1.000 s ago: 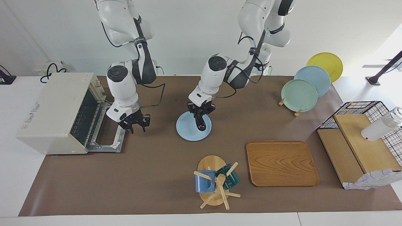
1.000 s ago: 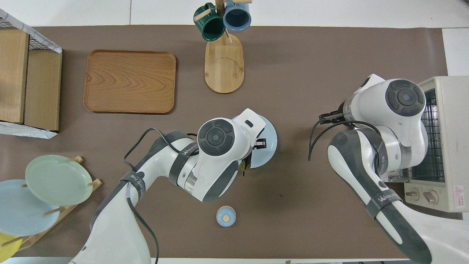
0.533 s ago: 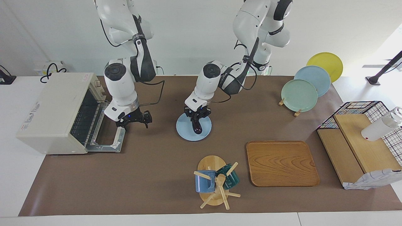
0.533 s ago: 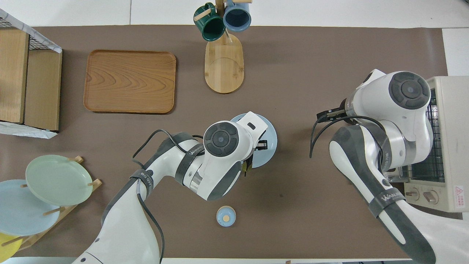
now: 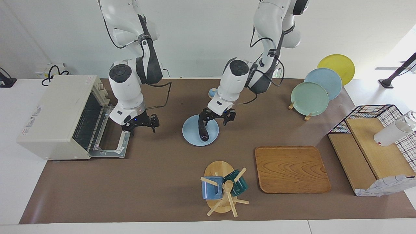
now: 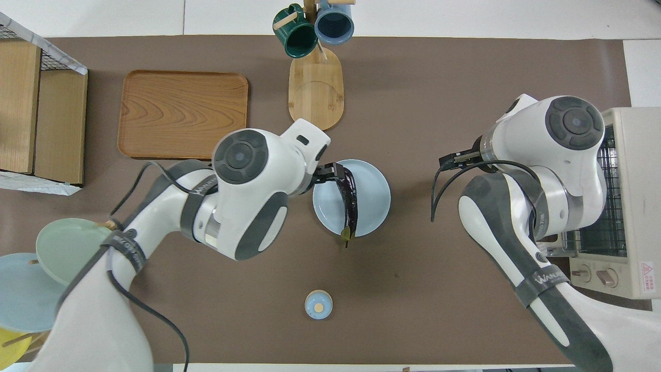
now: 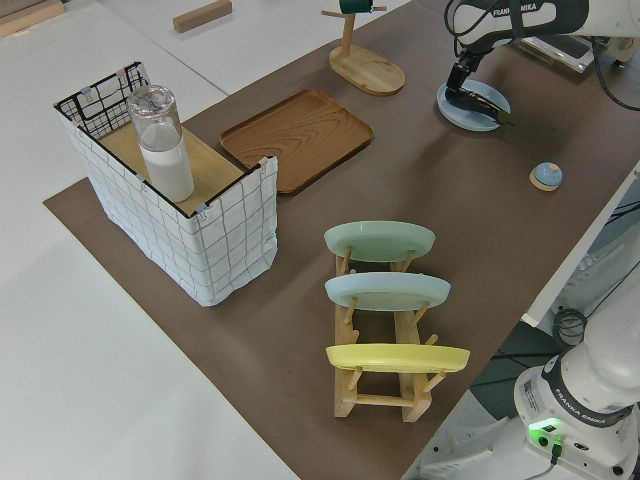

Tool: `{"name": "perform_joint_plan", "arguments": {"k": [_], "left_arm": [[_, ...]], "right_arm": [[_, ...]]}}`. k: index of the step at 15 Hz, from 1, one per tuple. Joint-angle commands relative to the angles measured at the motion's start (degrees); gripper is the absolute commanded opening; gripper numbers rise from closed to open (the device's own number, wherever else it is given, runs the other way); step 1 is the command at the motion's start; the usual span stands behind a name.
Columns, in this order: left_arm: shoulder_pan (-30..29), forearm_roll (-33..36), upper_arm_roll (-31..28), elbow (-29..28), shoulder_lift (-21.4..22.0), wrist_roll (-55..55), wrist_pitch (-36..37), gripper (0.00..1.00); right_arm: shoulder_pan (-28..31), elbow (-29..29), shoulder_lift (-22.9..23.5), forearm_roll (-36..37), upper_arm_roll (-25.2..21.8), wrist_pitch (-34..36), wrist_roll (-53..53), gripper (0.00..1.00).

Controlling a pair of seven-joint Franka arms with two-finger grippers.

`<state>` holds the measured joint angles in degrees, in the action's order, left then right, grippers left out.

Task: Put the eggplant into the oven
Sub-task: 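Carry the eggplant with the left gripper and drop it onto the blue plate, then withdraw the left gripper while the right gripper reaches toward the blue plate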

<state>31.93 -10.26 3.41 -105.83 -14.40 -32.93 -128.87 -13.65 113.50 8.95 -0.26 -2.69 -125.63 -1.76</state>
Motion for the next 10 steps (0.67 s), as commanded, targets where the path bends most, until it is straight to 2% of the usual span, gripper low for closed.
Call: {"name": "perform_joint_plan", "arguments": {"k": [1, 4, 8, 10], "left_arm": [[-7.74, -0.12, 0.02, 0.87, 4.81, 6.63, 9.39, 1.0], [-16.61, 1.03, 0.02, 4.22, 5.96, 14.71, 16.35, 1.0], [-22.7, 3.92, 0.11, 7.56, 8.24, 20.53, 22.07, 1.0], [-22.97, 4.8, 0.02, 7.48, 9.91, 21.24, 23.83, 1.0]], "right_arm": [[-3.56, -6.09, 1.42, -2.46, 0.4, 3.37, -3.84, 1.0], [-10.05, -10.64, 4.22, -2.29, 0.49, 3.1, -12.44, 1.0], [-20.69, -30.39, 18.7, 2.53, 0.4, 11.0, -26.41, 1.0], [-24.65, -33.95, 22.85, 5.09, 0.49, 11.03, -32.57, 1.0]]}}
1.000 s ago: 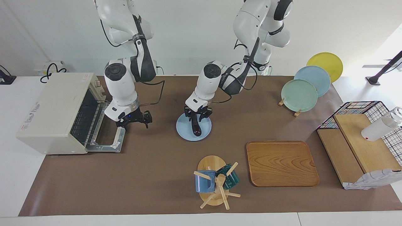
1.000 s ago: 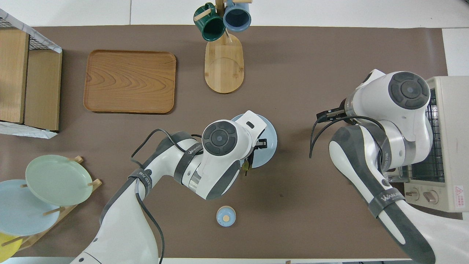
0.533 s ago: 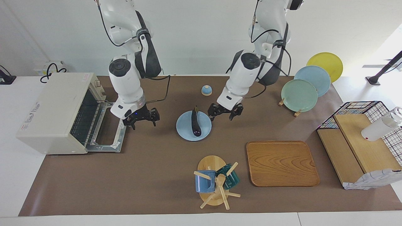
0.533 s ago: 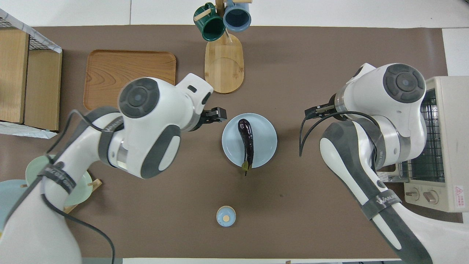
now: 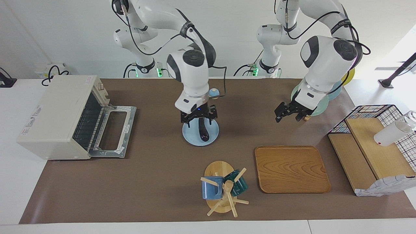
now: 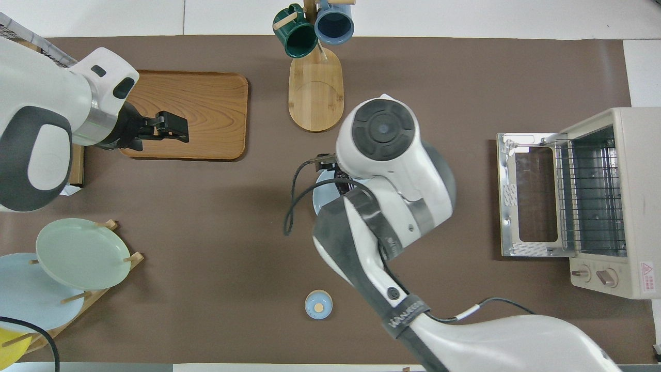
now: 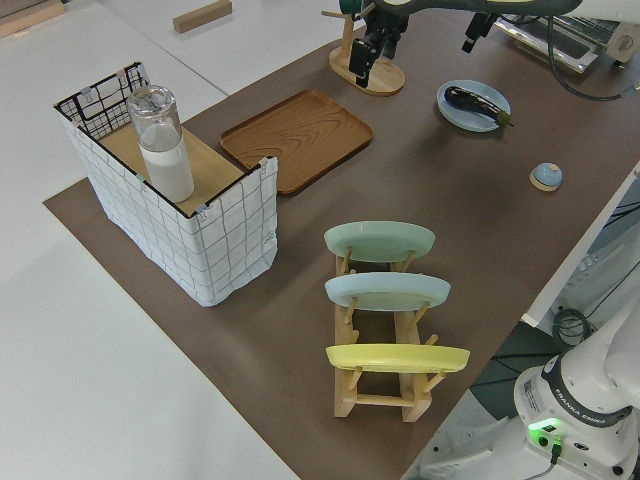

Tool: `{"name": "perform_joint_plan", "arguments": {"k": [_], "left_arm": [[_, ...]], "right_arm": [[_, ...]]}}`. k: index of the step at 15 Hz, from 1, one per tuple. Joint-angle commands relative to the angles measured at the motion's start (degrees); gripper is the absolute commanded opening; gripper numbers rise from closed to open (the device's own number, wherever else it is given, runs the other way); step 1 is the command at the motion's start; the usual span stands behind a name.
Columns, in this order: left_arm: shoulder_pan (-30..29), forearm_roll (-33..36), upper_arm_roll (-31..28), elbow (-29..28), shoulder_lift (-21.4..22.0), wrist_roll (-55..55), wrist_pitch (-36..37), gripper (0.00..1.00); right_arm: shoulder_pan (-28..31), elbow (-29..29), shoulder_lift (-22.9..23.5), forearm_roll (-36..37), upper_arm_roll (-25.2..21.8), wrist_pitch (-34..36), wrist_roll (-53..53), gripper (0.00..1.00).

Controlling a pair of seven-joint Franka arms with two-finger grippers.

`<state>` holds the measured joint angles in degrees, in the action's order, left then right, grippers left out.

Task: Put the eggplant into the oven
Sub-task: 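Withdraw the left gripper while the right gripper reaches toward the blue plate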

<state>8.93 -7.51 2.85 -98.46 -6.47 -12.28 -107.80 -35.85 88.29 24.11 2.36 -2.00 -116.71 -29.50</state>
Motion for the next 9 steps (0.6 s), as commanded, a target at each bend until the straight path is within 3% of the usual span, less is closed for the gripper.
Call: {"name": "perform_joint_plan", "arguments": {"k": [1, 6, 9], "left_arm": [[0.04, 3.63, 0.66, -0.41, 2.94, 2.07, 4.51, 1.0], [0.04, 4.69, 0.58, -1.3, 6.55, 6.75, 10.41, 1.0], [-0.14, 5.49, 0.58, -0.77, 8.04, 6.75, 13.05, 1.0]], "right_arm": [[-4.47, -8.49, 8.14, 3.09, -0.19, 0.88, -7.13, 1.0], [-6.16, 0.01, 6.39, 3.97, -0.11, -5.79, -8.3, 1.0], [-6.16, 5.73, 4.9, 3.71, -0.11, -12.03, -8.3, 0.77]]}}
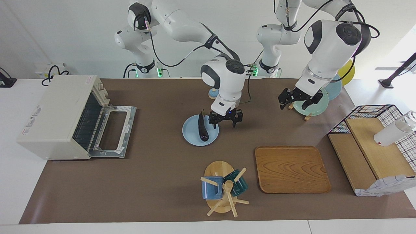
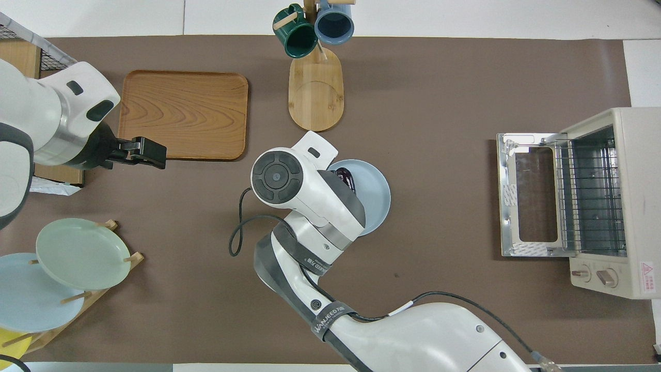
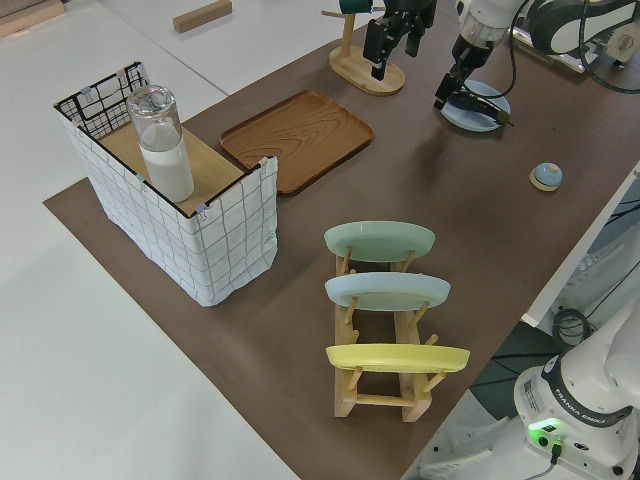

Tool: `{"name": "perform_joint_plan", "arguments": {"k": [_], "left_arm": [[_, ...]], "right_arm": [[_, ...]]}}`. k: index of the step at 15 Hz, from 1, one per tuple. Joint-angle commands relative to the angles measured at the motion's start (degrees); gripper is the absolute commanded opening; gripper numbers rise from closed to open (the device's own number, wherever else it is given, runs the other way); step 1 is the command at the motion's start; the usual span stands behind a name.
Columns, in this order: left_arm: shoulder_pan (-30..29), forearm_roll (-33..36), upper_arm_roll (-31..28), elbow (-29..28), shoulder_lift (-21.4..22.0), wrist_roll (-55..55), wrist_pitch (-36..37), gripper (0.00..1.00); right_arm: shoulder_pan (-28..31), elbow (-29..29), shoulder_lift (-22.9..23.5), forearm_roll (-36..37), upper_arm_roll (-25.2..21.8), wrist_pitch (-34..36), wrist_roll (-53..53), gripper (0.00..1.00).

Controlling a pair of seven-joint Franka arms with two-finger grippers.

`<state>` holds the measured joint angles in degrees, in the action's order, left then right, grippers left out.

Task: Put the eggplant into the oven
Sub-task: 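Withdraw the left gripper while the right gripper reaches toward the blue plate, then grasp the eggplant on the blue plate with the right gripper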

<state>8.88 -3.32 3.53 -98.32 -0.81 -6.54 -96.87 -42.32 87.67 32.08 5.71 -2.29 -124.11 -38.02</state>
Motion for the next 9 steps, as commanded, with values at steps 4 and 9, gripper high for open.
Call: {"name": "perform_joint_plan", "arguments": {"k": [4, 9], "left_arm": [[-0.62, 2.71, -0.1, 0.5, 3.36, 1.0, 8.27, 1.0], [-1.32, 2.1, -0.1, 0.06, 4.24, 0.56, 9.87, 1.0]], "right_arm": [[0.22, 10.59, -4.39, 0.35, 0.18, -6.77, 0.22, 0.67], [-0.74, 13.23, -5.36, 0.26, 0.27, -7.03, -0.04, 0.55]]}}
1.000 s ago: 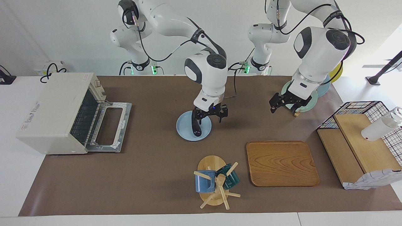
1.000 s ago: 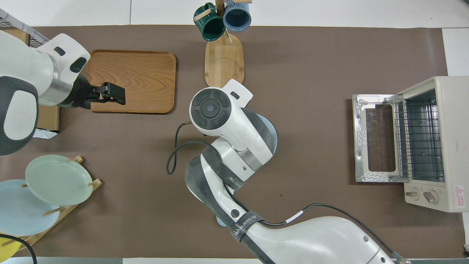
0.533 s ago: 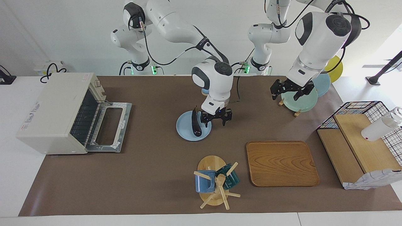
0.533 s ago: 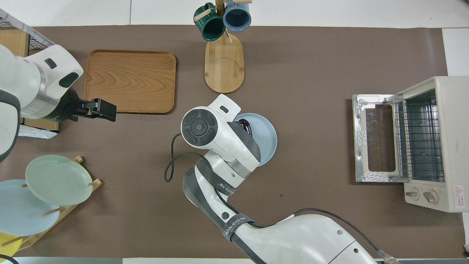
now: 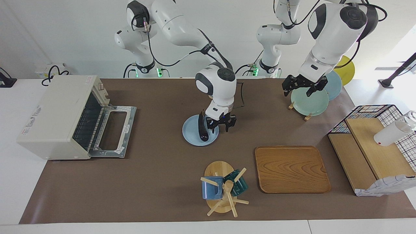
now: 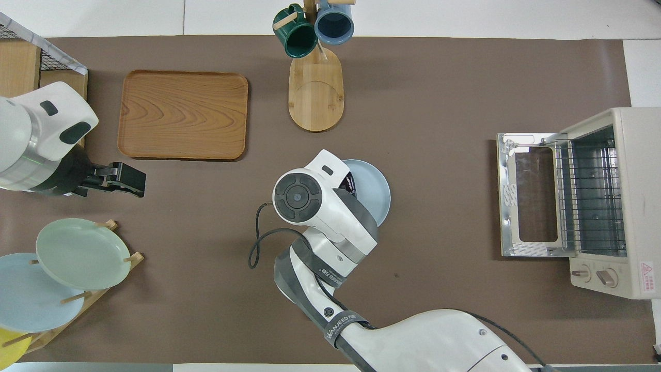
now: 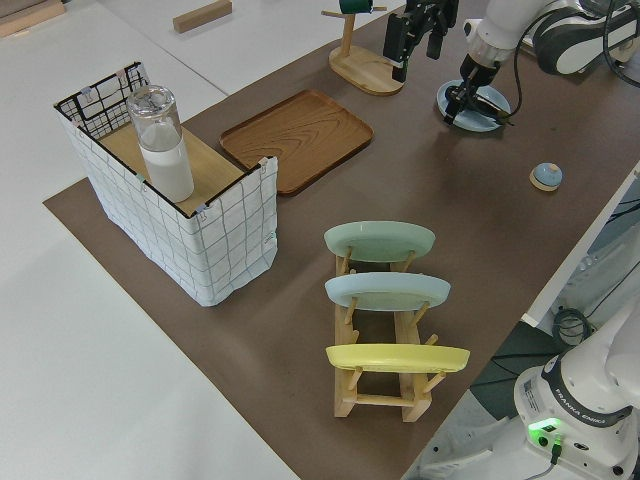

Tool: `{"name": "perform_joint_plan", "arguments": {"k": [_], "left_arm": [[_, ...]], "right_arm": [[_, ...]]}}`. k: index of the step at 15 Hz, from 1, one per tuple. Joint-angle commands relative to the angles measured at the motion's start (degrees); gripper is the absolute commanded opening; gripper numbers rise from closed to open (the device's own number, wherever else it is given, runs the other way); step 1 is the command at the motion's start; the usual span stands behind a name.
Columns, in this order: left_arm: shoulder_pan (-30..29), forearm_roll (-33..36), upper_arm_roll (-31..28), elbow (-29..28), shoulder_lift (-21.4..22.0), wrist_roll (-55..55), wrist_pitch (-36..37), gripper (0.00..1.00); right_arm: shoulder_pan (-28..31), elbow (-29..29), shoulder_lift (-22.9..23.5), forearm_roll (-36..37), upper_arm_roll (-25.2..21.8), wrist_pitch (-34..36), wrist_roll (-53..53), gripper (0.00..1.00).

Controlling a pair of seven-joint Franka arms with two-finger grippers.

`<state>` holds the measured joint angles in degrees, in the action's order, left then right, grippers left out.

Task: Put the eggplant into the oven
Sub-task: 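Grasp the eggplant on the blue plate with the right gripper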

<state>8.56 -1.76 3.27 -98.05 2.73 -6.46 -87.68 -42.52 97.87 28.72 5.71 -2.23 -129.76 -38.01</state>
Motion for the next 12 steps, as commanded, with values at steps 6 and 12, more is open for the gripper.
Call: {"name": "perform_joint_plan", "arguments": {"k": [6, 12], "left_arm": [[-1.36, -0.17, 0.07, 2.77, -0.71, 0.48, -0.56, 1.0], [-1.18, -0.17, 0.16, 2.51, -0.53, 0.4, -0.74, 1.0]], "right_arm": [[-0.81, 5.57, -2.79, 0.0, 0.3, -3.13, -0.31, 0.24], [-0.54, 0.94, -2.61, 1.4, 0.21, 4.4, 0.83, 0.0]]}}
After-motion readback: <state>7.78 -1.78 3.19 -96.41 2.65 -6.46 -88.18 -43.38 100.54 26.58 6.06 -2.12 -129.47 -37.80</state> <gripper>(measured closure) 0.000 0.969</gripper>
